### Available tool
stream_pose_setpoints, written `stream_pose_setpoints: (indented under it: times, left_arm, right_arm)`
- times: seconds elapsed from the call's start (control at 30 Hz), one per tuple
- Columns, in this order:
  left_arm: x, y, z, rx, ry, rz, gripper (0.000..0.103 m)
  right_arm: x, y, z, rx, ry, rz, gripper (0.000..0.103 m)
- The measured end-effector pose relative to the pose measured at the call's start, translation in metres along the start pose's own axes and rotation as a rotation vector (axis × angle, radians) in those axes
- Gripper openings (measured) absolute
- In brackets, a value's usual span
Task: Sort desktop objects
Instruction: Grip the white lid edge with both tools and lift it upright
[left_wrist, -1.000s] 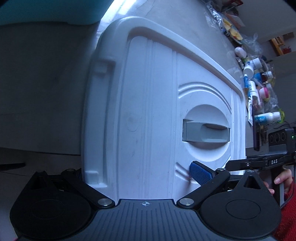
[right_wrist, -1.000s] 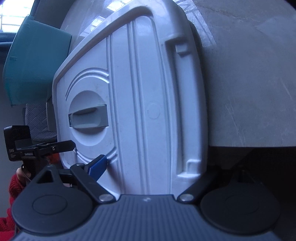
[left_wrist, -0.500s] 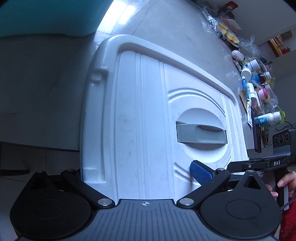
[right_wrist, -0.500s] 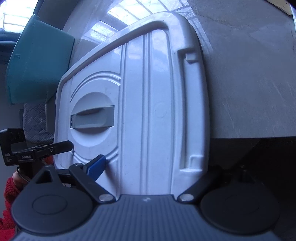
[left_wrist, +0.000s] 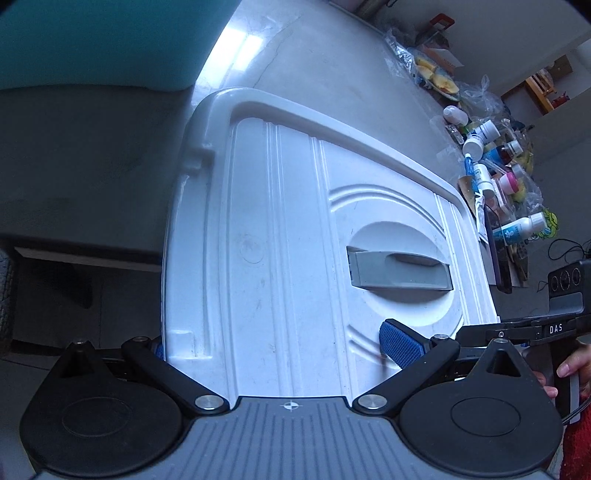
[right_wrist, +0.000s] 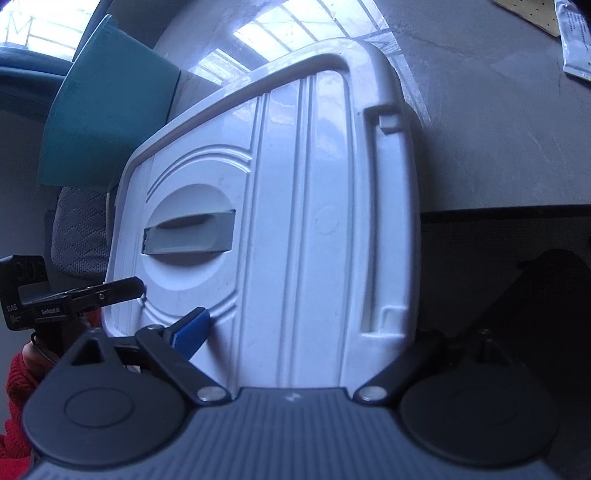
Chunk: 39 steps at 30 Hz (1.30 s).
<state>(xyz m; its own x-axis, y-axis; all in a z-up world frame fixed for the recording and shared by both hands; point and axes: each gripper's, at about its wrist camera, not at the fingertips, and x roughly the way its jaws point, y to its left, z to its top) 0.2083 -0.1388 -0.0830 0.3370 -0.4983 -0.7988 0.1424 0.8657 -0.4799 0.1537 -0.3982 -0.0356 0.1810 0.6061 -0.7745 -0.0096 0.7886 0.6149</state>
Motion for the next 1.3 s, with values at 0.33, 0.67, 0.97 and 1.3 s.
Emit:
stream_pose_setpoints:
  times: [0.33,0.67,0.97,1.3]
  left_arm:
    - [-0.046,0.004,-0.046,0.005,-0.047,0.014,0.103]
    - [-0.094,0.02,-0.082,-0.016,-0.093,0.029,0.103]
    - [-0.146,0.052,-0.099,-0.028,-0.152,0.039,0.103]
    - [-0.219,0.108,-0.114,-0.036,-0.165,0.059,0.103]
  right_arm:
    - [-0.019,0.017,-0.038,-0.041,-0.018,0.012,0.093]
    - [-0.029,0.04,-0.056,-0.088,-0.026,0.02,0.093]
    - [-0.033,0.062,-0.057,-0.144,-0.039,0.027,0.093]
    - [-0.012,0.105,-0.07,-0.149,-0.027,0.046,0.093]
